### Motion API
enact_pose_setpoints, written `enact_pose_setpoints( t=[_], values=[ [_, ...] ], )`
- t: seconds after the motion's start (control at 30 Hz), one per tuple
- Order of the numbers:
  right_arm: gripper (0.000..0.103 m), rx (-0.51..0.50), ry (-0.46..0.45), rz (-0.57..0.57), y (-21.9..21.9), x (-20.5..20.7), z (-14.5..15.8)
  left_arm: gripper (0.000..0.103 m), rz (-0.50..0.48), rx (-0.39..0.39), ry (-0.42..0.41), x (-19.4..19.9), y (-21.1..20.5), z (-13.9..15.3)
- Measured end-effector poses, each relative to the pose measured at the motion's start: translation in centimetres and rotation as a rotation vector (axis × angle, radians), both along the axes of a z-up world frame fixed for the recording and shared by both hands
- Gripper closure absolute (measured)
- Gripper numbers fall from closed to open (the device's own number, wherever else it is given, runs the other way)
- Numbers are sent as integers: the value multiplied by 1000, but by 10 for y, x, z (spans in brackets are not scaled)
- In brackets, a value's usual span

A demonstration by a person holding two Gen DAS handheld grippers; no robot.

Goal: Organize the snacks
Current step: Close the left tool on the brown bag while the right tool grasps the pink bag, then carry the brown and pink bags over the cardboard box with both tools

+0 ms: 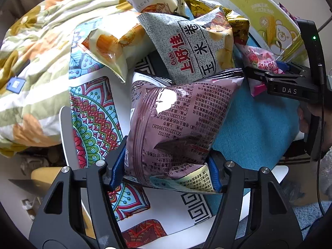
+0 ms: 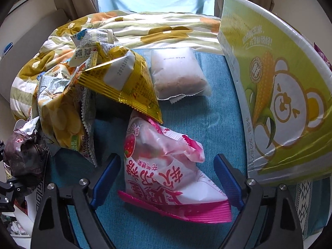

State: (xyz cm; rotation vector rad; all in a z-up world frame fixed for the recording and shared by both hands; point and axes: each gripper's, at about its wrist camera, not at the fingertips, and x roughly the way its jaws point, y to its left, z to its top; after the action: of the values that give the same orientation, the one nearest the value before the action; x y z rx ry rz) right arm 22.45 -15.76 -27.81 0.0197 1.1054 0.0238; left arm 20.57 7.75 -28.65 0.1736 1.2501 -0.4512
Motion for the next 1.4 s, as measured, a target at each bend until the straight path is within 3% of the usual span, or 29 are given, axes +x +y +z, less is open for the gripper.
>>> enact_pose_setpoints(
  t=[0.1,0.23,0.37,0.9,1.4],
  values=[
    [22,4,6,5,-1,-1,-2,42,23,-4,1,-5,1,2],
    [44,36,20,32,-1,-4,-3,42,54,-4,-7,-14,1,8],
    [53,45,26,53,-1,-11,-1,42,89,-2,-22,-25,-1,17],
    [55,103,15,134,-28,-61,32,42,223,-45,-117,-72,-47,74],
    [55,128,-151,198,-97,-102,111,42,226,-97,-305,-73,-143,146]
  ],
)
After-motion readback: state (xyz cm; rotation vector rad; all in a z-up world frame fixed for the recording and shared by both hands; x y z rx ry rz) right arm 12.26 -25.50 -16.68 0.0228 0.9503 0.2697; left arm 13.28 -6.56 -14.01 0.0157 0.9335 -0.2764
